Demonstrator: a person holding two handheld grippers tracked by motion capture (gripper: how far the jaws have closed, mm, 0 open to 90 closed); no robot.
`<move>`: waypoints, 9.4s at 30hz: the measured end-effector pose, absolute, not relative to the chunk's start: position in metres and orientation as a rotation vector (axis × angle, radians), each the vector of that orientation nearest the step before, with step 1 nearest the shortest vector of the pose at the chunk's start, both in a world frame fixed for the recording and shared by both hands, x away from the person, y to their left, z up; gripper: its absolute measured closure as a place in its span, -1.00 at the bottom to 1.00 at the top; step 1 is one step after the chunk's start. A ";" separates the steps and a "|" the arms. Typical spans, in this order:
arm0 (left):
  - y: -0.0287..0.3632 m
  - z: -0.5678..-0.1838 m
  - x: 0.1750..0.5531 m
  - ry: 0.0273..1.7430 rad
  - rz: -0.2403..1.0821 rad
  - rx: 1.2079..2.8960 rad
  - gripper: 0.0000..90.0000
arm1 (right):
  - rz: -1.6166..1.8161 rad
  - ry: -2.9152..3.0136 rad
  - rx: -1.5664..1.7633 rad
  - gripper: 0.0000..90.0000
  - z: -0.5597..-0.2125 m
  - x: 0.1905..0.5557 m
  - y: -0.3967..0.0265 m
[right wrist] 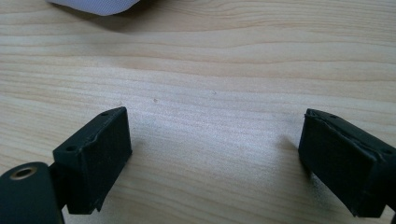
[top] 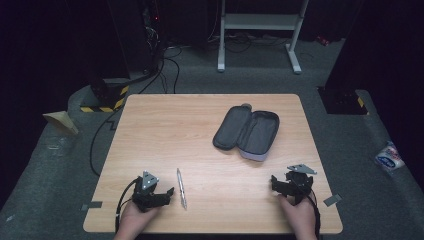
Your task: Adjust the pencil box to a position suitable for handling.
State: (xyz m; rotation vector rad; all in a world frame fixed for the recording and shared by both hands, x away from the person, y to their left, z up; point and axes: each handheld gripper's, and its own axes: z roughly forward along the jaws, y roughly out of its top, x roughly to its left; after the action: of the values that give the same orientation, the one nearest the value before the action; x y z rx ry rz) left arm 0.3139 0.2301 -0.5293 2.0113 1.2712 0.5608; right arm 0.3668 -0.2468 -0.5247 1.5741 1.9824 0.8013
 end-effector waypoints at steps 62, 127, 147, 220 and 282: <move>0.231 -0.529 0.312 1.289 0.569 2.011 -0.69 | 0.901 2.049 1.410 -0.64 -0.514 0.357 -0.240; 0.225 -0.531 0.312 1.301 0.551 2.037 -0.97 | 1.116 2.164 1.220 0.07 -0.488 0.415 -0.191; 0.225 -0.530 0.310 1.294 0.551 2.032 -0.91 | 1.156 2.182 1.225 0.39 -0.494 0.400 -0.179; 0.229 -0.529 0.302 1.297 0.586 1.992 -0.52 | 1.058 1.990 1.467 0.35 -0.491 0.457 -0.242; 0.114 -0.504 0.365 1.111 0.458 2.000 -0.29 | 1.158 2.201 1.252 -0.19 -0.500 0.380 -0.195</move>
State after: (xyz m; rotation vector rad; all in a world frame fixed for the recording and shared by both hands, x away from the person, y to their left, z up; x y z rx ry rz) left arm 0.3653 0.1143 -0.5043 2.0000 1.1113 0.4585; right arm 0.3800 -0.1945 -0.5002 1.2518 2.2006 1.1583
